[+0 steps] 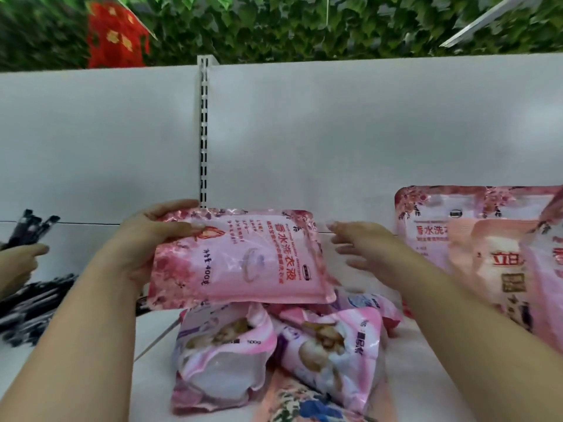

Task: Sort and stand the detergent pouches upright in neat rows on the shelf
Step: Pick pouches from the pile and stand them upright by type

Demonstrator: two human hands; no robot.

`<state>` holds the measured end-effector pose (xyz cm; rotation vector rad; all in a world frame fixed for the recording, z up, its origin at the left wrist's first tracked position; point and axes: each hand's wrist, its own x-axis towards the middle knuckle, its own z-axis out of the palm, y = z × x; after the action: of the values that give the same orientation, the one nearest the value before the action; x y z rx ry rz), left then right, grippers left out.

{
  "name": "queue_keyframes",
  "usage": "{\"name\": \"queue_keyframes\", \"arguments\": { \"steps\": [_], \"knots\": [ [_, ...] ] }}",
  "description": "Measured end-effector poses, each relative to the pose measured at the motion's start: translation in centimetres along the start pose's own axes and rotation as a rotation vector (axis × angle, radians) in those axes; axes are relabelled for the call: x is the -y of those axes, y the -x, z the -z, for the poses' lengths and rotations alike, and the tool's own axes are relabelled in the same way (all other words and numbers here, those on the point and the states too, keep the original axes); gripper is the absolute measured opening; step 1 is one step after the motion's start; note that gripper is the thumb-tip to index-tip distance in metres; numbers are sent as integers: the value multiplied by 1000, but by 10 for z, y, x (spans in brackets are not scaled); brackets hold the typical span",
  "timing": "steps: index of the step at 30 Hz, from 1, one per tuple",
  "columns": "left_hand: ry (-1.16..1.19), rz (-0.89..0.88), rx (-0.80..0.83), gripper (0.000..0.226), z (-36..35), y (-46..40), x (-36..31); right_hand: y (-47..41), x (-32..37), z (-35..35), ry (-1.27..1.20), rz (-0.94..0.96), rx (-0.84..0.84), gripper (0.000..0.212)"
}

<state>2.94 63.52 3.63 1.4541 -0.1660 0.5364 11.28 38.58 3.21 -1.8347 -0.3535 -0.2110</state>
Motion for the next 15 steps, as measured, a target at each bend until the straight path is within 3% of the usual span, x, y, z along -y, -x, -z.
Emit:
{"name": "queue_keyframes", "arguments": {
  "steps": [3, 6, 8, 9, 10, 11, 13, 15],
  "knots": [
    [-94, 48, 13, 34, -5, 5, 5, 10, -21, -4, 157, -238, 287, 41],
    [-255, 93, -80, 43, -1, -4, 5, 18, -23, -6, 19, -239, 315, 51],
    [-599, -39, -225, 45, 3, -5, 4, 16, -21, -5, -19, -182, 326, 58],
    [-699, -148, -255, 46, -3, -3, 2, 15, -21, -8, -24, -167, 379, 51],
    [-738, -238, -184, 51, -15, 2, -2, 15, -19, -11, 17, -155, 411, 39],
    [-790, -262, -16, 62, -30, 8, -3, 16, -17, -14, 100, -122, 401, 32],
    [-1113, -133, 377, 93, -61, 16, 5, 13, -17, -18, 254, -28, 247, 35],
    [-1360, 14, 558, 114, -71, 10, 24, 5, -22, -14, 374, 7, 59, 48]
  ]
}}
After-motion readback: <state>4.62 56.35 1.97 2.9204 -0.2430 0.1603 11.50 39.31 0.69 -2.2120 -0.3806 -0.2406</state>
